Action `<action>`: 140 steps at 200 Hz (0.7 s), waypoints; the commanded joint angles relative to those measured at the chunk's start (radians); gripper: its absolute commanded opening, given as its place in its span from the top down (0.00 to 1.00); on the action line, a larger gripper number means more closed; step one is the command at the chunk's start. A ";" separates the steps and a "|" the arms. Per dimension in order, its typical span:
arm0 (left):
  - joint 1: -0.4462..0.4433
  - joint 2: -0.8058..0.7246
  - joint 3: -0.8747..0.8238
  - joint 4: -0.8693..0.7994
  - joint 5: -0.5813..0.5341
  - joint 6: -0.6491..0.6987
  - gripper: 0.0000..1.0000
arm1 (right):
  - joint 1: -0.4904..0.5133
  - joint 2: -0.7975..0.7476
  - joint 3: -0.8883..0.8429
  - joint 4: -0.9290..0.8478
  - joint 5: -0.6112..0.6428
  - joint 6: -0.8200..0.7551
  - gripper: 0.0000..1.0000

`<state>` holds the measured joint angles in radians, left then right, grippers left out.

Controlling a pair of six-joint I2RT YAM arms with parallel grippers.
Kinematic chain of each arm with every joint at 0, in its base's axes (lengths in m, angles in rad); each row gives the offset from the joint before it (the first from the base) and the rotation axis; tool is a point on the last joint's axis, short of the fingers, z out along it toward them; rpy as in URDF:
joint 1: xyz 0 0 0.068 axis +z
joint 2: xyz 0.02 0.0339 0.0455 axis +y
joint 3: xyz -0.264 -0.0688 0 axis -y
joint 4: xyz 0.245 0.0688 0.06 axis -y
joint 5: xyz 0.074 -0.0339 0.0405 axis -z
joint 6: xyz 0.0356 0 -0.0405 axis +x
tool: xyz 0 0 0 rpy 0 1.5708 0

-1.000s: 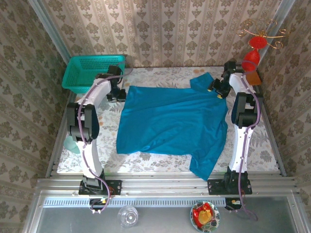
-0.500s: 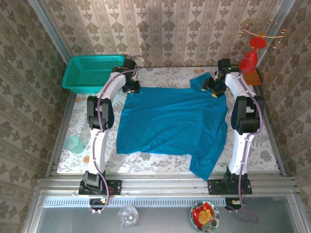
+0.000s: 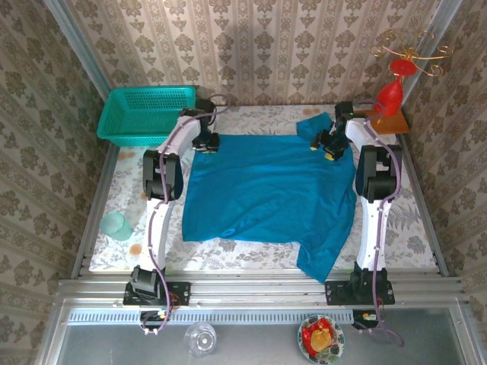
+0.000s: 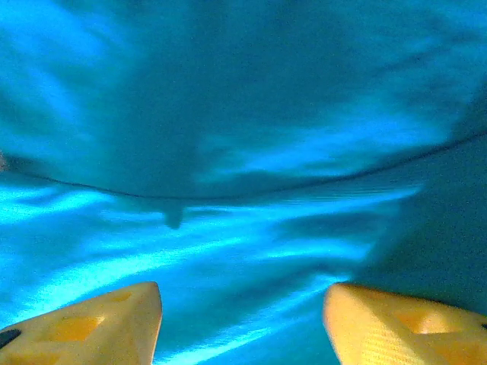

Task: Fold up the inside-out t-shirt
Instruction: Move the T-shirt to the center of the table.

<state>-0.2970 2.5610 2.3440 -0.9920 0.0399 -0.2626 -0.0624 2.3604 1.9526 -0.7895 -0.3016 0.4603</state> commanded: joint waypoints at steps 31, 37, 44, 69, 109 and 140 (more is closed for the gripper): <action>0.053 0.172 0.234 -0.073 -0.035 -0.064 0.77 | -0.024 0.196 0.222 0.025 -0.071 0.055 0.37; 0.058 0.176 0.235 -0.051 -0.026 -0.073 0.77 | -0.025 0.214 0.249 0.031 -0.080 0.060 0.37; 0.064 0.181 0.233 -0.023 -0.009 -0.084 0.76 | -0.027 0.237 0.283 0.037 -0.091 0.063 0.37; 0.085 0.198 0.225 0.070 0.073 -0.125 0.76 | -0.032 0.321 0.421 0.048 -0.128 0.081 0.37; 0.092 0.150 0.203 0.166 0.200 -0.130 0.77 | -0.029 0.376 0.653 -0.038 -0.171 0.044 0.37; 0.085 -0.071 -0.002 0.306 0.228 -0.123 0.76 | -0.003 0.225 0.585 -0.134 -0.099 -0.036 0.37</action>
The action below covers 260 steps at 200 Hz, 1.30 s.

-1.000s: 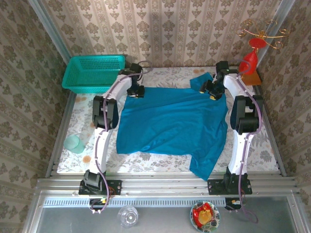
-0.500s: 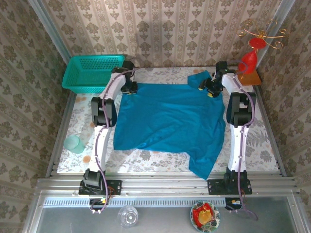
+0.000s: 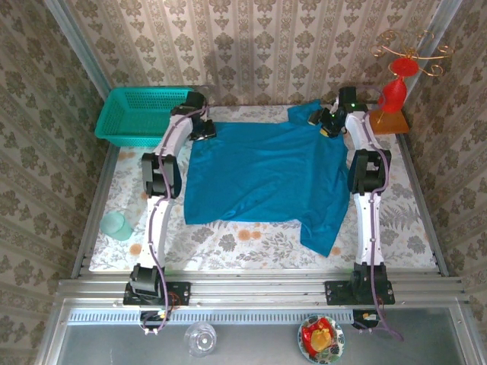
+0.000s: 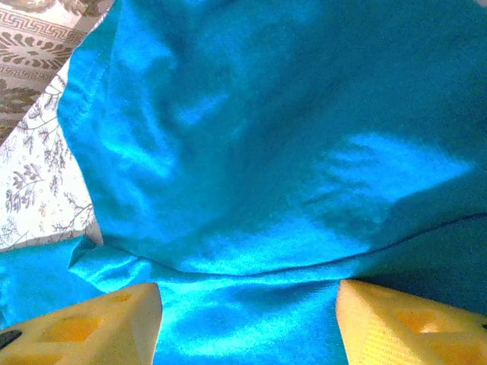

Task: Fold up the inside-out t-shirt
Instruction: Move the T-shirt to the center of the table, then smooth out the T-shirt at the center of the table.

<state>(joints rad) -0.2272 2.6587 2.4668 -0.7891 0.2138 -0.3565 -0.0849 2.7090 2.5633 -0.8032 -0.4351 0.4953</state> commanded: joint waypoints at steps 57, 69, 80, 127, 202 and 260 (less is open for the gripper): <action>-0.032 -0.503 -0.380 0.125 0.095 0.017 0.75 | 0.052 -0.557 -0.554 -0.047 0.124 -0.105 0.37; -0.045 -0.556 -0.456 0.113 0.097 0.019 0.75 | 0.051 -0.650 -0.698 -0.001 0.128 -0.094 0.37; -0.059 -0.599 -0.539 0.104 0.101 0.022 0.76 | 0.050 -0.720 -0.809 0.033 0.134 -0.091 0.37; -0.103 -0.715 -0.887 0.183 0.086 0.018 0.86 | -0.029 -0.863 -1.094 0.121 0.131 -0.086 0.37; -0.097 -0.477 -0.679 0.203 -0.051 0.053 0.86 | -0.157 -0.715 -1.131 0.249 -0.009 -0.028 0.37; -0.064 -0.096 -0.027 -0.041 -0.217 0.109 0.85 | -0.171 -0.577 -1.039 0.262 -0.114 -0.013 0.37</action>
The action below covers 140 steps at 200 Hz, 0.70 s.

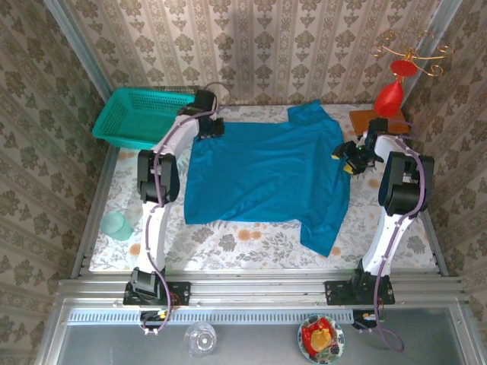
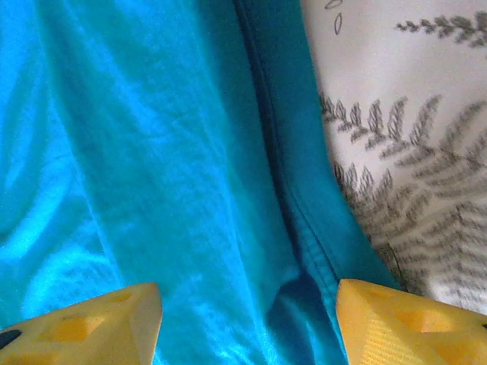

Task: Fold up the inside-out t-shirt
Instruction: Smooth out the T-shirt at the center of the table.

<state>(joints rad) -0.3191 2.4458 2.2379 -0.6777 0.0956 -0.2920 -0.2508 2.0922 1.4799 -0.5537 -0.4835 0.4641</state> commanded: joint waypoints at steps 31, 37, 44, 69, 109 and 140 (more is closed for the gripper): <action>0.080 0.261 0.397 -0.251 -0.133 0.000 0.84 | -0.025 0.042 0.049 -0.065 0.081 0.035 0.37; 0.088 0.265 0.392 -0.247 -0.128 -0.013 0.84 | -0.031 0.033 0.038 -0.067 0.108 0.038 0.37; 0.099 0.265 0.382 -0.241 -0.127 -0.026 0.83 | -0.041 0.020 0.024 -0.070 0.144 0.046 0.36; 0.120 0.261 0.347 -0.192 -0.136 -0.036 0.81 | -0.082 -0.011 -0.023 -0.063 0.199 0.074 0.36; 0.142 0.268 0.353 -0.110 -0.073 -0.045 0.81 | -0.096 -0.038 -0.042 -0.055 0.202 0.074 0.36; 0.142 0.241 0.371 -0.063 0.074 -0.053 0.81 | -0.095 -0.095 -0.050 -0.023 0.181 0.075 0.36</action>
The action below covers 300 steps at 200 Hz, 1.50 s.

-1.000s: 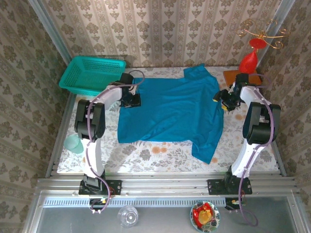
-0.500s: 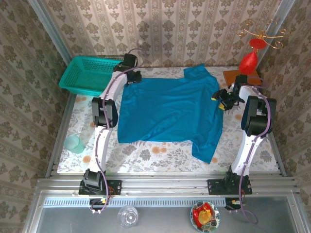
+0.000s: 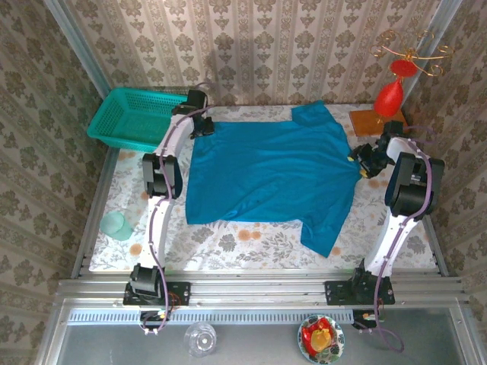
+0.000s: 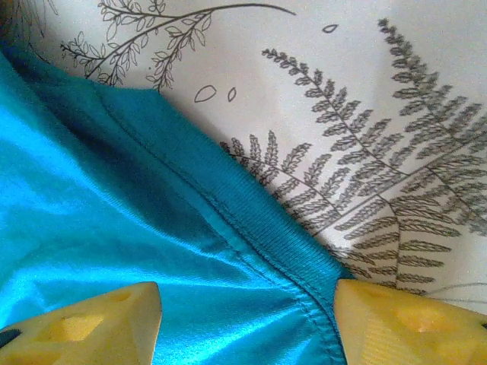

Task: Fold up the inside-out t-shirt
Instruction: Smooth out the T-shirt at the center of the table.

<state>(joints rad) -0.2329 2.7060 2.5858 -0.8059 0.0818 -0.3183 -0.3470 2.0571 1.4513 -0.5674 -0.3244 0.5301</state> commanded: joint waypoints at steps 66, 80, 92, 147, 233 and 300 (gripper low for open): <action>-0.005 -0.296 -0.191 0.073 0.254 -0.017 0.81 | 0.063 -0.008 0.113 0.035 -0.117 -0.018 0.37; -0.031 -0.366 -0.289 0.060 0.262 -0.003 0.82 | 0.067 0.044 0.163 0.035 -0.106 -0.006 0.37; -0.056 -0.426 -0.389 0.067 0.269 0.006 0.82 | 0.069 0.085 0.214 0.001 -0.101 -0.004 0.38; -0.125 -0.540 -0.741 0.147 0.265 -0.018 0.85 | 0.074 0.231 0.388 -0.043 -0.058 -0.005 0.38; -0.053 -0.461 -0.912 0.136 0.143 -0.062 0.89 | 0.050 0.280 0.401 -0.109 0.140 0.014 0.38; -0.088 -0.593 -0.906 0.199 0.228 -0.056 0.85 | 0.080 -0.050 0.142 -0.050 0.086 0.017 0.38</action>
<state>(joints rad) -0.3031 2.2074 1.6829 -0.6189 0.2996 -0.3637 -0.2813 2.1891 1.6943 -0.6041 -0.2516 0.5316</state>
